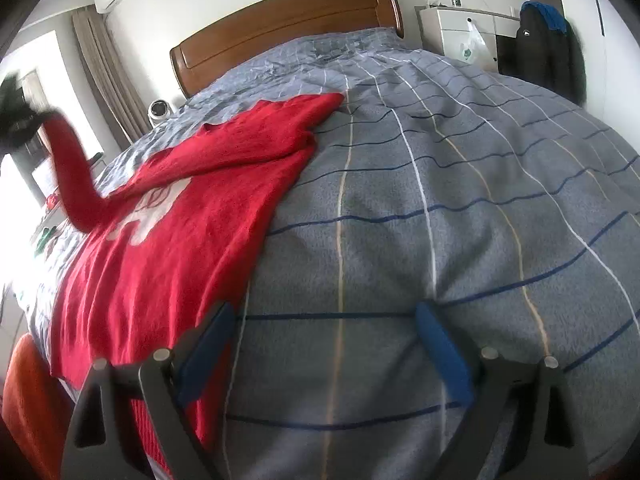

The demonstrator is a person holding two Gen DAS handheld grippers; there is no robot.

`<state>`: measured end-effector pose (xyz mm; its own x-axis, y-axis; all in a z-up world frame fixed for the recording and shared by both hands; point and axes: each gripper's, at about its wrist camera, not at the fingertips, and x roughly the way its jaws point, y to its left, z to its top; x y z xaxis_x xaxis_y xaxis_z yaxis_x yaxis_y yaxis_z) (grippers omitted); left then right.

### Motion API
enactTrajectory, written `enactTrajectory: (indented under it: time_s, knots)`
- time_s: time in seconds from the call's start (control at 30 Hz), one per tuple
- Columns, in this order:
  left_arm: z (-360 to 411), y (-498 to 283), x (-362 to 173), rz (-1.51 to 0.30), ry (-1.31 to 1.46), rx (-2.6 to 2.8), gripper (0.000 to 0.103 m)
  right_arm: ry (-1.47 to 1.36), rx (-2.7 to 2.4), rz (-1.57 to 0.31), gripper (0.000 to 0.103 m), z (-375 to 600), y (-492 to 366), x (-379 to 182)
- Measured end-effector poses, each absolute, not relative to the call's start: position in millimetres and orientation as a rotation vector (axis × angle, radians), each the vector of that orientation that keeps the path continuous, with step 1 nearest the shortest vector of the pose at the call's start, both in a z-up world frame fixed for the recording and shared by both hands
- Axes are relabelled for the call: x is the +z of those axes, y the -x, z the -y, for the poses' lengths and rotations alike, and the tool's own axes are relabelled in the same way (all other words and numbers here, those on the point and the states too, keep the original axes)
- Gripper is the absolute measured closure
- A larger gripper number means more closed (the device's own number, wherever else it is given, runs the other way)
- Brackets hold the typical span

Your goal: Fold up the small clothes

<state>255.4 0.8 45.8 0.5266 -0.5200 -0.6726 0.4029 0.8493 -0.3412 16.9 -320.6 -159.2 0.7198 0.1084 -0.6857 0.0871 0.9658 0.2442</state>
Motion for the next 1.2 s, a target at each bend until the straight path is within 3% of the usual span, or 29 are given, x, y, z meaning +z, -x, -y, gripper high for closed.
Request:
enactTrajectory:
  time_s: [0.07, 0.13, 0.17, 0.2, 0.37, 0.47, 0.53, 0.67, 0.73, 0.87, 1.0, 1.07, 1.1, 1.13, 1.2]
  knots:
    - [32.4, -260.9, 28.4, -0.883, 0.143, -0.615, 0.100, -0.259, 0.014, -0.769, 0.012, 320.0, -16.4, -159.8]
    - [63.8, -263.9, 5.3, -0.904, 0.125, -0.644, 0.084, -0.257, 0.014, -0.767, 0.012, 319.8, -15.8, -160.3]
    - [74.5, -262.9, -6.7, -0.929, 0.119, -0.649, 0.052, -0.256, 0.015, -0.766, 0.012, 319.9, -15.8, -160.7]
    - [83.3, -261.3, -21.0, -0.969, 0.116, -0.641, 0.031, -0.255, 0.014, -0.765, 0.012, 319.2, -15.5, -161.0]
    - [50.7, -225.7, -44.9, -0.974, 0.043, -0.576, 0.028, -0.279, 0.028, -0.779, 0.012, 323.6, -13.8, -155.3]
    - [9.3, -193.2, -56.8, -0.901, -0.193, -0.410, 0.014, -0.313, 0.036, -0.818, 0.014, 328.9, -15.5, -128.3]
    - [-16.4, -167.8, -71.8, -0.836, -0.328, -0.286, 0.012, -0.375, 0.078, -0.810, 0.014, 329.5, -26.8, -101.0]
    - [-48.4, -139.7, -116.8, -0.865, -0.252, -0.234, 0.012, -0.589, 0.296, -0.798, 0.014, 314.8, -104.2, -56.4]
    - [-55.4, -132.5, -135.0, -0.862, -0.223, -0.213, 0.012, -0.667, 0.357, -0.832, 0.027, 304.2, -152.0, -60.7]
    - [-74.5, -113.3, -148.0, -0.782, -0.103, -0.183, 0.003, -0.763, 0.345, -1.009, 0.035, 278.6, -238.0, -105.4]
    - [-72.5, -116.4, -152.4, -0.776, -0.094, -0.198, 0.001, -0.782, 0.287, -1.119, 0.040, 259.1, -268.2, -137.7]
    - [-73.4, -116.7, -155.7, -0.772, -0.087, -0.204, 0.000, -0.813, 0.263, -1.154, 0.056, 252.5, -273.3, -151.8]
    - [-74.3, -118.9, -157.1, -0.771, -0.079, -0.207, 0.000, -0.822, 0.250, -1.170, 0.087, 251.0, -273.6, -154.9]
    - [-74.4, -118.4, -156.9, -0.770, -0.075, -0.209, 0.000, -0.820, 0.229, -1.159, 0.097, 253.1, -272.4, -153.0]
    - [-73.0, -118.5, -156.4, -0.768, -0.075, -0.207, 0.000, -0.731, 0.186, -1.065, 0.097, 254.4, -261.3, -130.0]
